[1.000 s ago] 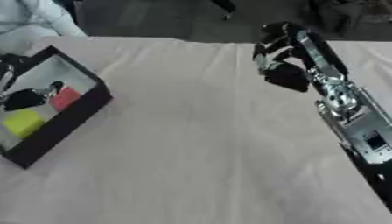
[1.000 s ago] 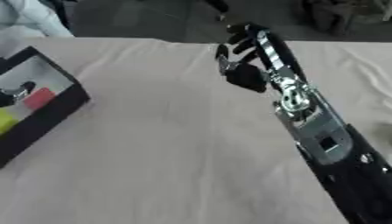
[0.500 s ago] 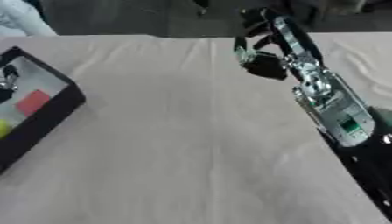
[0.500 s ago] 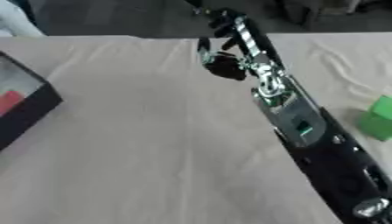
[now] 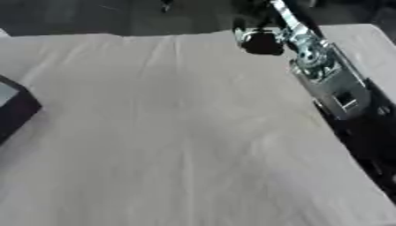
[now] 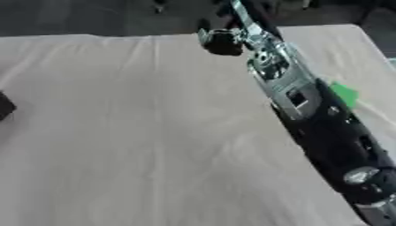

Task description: Pick up the objects with one hand, pass them to the other hand, and then place them into the box on the other side of the table.

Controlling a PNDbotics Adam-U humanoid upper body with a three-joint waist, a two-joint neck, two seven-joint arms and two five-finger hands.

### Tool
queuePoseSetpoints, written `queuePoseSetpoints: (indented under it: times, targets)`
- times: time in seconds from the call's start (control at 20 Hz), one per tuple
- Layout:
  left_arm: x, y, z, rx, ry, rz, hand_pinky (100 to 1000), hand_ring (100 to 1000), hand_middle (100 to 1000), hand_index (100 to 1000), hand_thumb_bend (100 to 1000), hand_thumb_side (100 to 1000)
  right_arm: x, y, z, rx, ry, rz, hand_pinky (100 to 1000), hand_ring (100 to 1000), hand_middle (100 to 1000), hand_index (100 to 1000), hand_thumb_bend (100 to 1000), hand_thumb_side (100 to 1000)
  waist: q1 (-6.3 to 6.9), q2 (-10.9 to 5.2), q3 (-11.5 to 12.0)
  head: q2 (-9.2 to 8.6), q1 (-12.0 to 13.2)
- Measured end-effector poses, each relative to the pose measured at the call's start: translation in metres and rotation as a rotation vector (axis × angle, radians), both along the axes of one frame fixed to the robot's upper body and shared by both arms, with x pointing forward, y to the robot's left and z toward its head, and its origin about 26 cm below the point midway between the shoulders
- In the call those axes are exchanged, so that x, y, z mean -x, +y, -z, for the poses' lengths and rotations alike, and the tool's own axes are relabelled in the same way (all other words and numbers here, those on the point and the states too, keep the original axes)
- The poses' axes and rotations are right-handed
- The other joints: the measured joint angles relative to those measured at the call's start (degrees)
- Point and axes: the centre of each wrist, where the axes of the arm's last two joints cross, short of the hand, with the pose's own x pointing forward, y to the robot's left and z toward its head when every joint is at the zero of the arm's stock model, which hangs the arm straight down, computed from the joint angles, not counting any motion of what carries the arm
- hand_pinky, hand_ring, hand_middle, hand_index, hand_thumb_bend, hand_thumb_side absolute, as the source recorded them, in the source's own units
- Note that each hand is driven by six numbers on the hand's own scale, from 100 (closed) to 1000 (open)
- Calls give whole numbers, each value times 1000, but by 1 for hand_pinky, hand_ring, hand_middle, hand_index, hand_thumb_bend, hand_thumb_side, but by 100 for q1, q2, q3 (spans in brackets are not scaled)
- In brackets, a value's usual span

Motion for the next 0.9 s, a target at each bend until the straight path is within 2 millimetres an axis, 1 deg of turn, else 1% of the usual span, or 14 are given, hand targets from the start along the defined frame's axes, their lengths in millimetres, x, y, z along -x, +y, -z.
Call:
queuePoseSetpoints:
  times: [0.05, 0.1, 0.2, 0.25, 0.3, 0.35, 0.4, 0.6, 0.8, 0.9]
  targets:
    - [3, -4, 0, 22, 2, 29, 843, 798, 843, 808, 100, 843, 0, -10, -2, -3, 20, 24, 687, 791, 810, 839, 100, 115, -21, 0, 0, 14, -33]
    - [6, -8, 0, 41, -1, 59, 844, 801, 847, 812, 120, 854, 1, -21, -3, -6, 41, 49, 696, 801, 816, 844, 100, 139, -39, 0, 2, 35, -67]
    - [13, -15, -1, 76, -19, 108, 846, 802, 849, 818, 189, 876, 3, -44, -5, -6, 79, 104, 720, 822, 827, 859, 100, 216, -69, 0, 8, 45, -122]
    - [16, -18, -1, 94, -29, 126, 848, 803, 849, 818, 210, 886, 4, -57, -7, -6, 98, 132, 738, 834, 835, 871, 100, 226, -82, 0, 15, 49, -140]
    - [18, -20, -1, 110, -36, 142, 850, 804, 851, 817, 219, 892, 5, -69, -8, -5, 118, 158, 761, 848, 845, 884, 100, 254, -95, 0, 23, 67, -155]
    - [20, -22, -2, 122, -42, 155, 852, 806, 853, 815, 214, 893, 6, -80, -9, -2, 136, 182, 781, 860, 854, 893, 100, 294, -109, 0, 31, 87, -161]
    - [22, -24, -3, 131, -47, 166, 852, 806, 853, 813, 208, 893, 7, -92, -10, 5, 157, 202, 802, 870, 860, 900, 100, 311, -123, 0, 36, 93, -165]
    - [25, -28, -7, 137, -61, 186, 852, 808, 858, 799, 196, 889, 14, -132, -16, 65, 267, 246, 900, 901, 868, 904, 103, 334, -149, 0, 52, 132, -210]
    - [25, -30, -9, 130, -63, 179, 853, 808, 855, 792, 177, 891, 21, -164, -27, 142, 399, 264, 980, 933, 888, 909, 200, 394, -182, 0, 61, 160, -237]
    - [24, -31, -11, 124, -63, 174, 852, 807, 853, 789, 171, 893, 23, -178, -29, 175, 471, 270, 996, 940, 892, 912, 224, 434, -187, 0, 60, 174, -260]
